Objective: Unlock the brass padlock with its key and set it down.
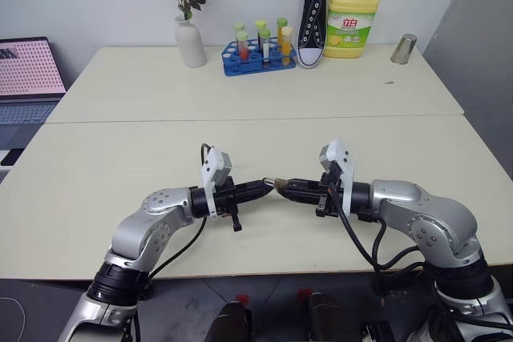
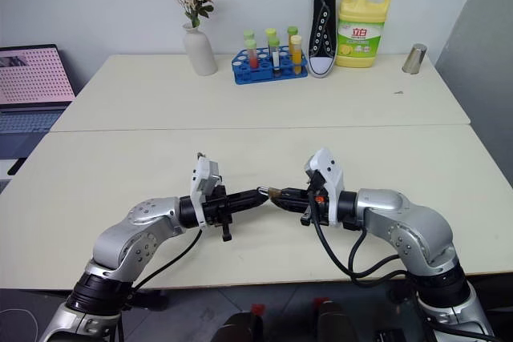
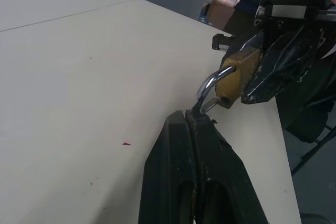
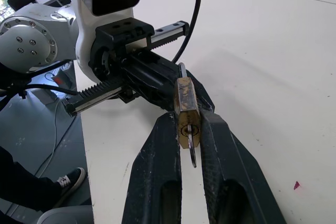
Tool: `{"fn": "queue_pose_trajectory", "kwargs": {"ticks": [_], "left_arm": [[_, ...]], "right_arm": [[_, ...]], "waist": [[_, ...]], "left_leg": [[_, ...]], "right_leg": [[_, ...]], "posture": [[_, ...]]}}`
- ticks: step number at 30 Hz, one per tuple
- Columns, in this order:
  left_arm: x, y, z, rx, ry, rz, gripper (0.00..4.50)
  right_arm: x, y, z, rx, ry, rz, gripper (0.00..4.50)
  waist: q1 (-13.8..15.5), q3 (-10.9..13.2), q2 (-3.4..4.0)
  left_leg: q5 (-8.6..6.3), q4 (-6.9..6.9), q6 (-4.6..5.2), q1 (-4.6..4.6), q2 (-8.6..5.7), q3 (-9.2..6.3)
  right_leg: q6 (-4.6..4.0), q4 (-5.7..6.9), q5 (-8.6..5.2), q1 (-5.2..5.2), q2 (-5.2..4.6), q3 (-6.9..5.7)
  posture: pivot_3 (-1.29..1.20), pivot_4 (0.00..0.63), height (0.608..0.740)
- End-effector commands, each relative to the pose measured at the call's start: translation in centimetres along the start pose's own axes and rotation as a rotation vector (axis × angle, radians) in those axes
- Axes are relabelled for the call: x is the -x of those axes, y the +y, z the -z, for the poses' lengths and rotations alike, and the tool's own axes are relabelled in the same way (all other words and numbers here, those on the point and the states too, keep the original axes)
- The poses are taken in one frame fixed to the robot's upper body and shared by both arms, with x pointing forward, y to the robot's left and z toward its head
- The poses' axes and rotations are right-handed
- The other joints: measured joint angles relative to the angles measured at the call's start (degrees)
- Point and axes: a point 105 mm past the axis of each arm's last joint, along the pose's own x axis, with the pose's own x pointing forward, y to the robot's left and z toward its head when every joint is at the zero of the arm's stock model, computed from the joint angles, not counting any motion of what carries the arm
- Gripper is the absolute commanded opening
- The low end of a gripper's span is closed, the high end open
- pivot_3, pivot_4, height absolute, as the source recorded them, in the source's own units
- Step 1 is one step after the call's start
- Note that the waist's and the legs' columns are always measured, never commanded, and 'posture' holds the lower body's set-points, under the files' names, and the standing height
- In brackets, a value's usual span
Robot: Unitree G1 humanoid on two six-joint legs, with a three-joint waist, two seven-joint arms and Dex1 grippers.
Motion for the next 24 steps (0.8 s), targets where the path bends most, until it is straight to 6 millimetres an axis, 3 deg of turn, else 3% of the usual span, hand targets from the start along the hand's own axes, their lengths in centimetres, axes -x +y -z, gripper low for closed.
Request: {"fn": "queue_pose_trajectory", "kwargs": {"ticks": [1, 5, 7, 11, 15, 18, 24], "left_arm": [[0.2, -0.2, -1.3, -0.074, -0.017, -0.007, 0.00], [0.3, 0.3, -0.7, -0.093, 0.017, -0.040, 0.00], [0.2, 1.5, -0.6, -0.131, 0.026, -0.115, 0.00], [-0.4, 2.0, -1.8, -0.152, -0.027, -0.146, 0.00], [-1.4, 1.0, -3.2, -0.126, -0.091, -0.097, 0.00], [-1.5, -0.3, -2.9, -0.100, -0.075, -0.034, 0.00], [-0.7, -0.9, -1.5, -0.098, 0.028, -0.001, 0.00]], "right_arm": [[0.0, 0.6, -0.9, 0.045, -0.036, -0.028, 0.18], [0.0, 0.6, -0.9, 0.045, -0.036, -0.031, 0.18], [0.0, 0.7, -0.9, 0.044, -0.035, -0.035, 0.18], [0.0, 0.7, -0.9, 0.044, -0.032, -0.042, 0.18], [0.0, 0.8, -0.7, 0.042, -0.027, -0.047, 0.18], [0.0, 0.9, -0.7, 0.042, -0.025, -0.047, 0.18], [0.0, 0.9, -0.6, 0.040, -0.022, -0.045, 0.18]], "waist": [[0.0, 0.0, 0.00], [0.0, 0.0, 0.00], [0.1, 0.0, 0.00], [0.4, 0.0, -0.01], [0.5, 0.0, -0.02], [0.4, 0.0, -0.02], [0.4, 0.0, -0.02]], "left_leg": [[0.00, 0.00, 0.00, 0.00, 0.00, 0.00], [0.00, 0.00, 0.00, 0.00, 0.00, 0.01], [0.00, 0.00, 0.00, 0.00, 0.00, 0.01], [0.00, 0.00, -0.01, -0.01, -0.01, 0.01], [0.01, 0.01, -0.02, -0.01, -0.02, 0.02], [0.01, 0.00, -0.02, 0.01, -0.01, 0.08], [0.00, -0.01, -0.01, 0.04, -0.01, 0.11]], "right_leg": [[0.00, 0.00, 0.00, 0.00, 0.00, 0.00], [0.00, -0.01, 0.00, 0.00, 0.00, 0.01], [0.00, -0.01, 0.00, 0.00, 0.00, 0.01], [0.00, -0.01, 0.00, 0.00, 0.00, 0.01], [0.00, -0.02, 0.00, -0.01, -0.01, 0.03], [0.00, -0.02, 0.00, -0.02, 0.00, 0.11], [0.00, -0.01, 0.00, -0.02, 0.02, 0.16]], "posture": [[0.00, 0.150, 0.740], [0.00, 0.150, 0.740], [0.00, 0.150, 0.740], [0.00, 0.150, 0.740], [0.00, 0.150, 0.740], [0.00, 0.150, 0.740], [0.00, 0.150, 0.740]]}}
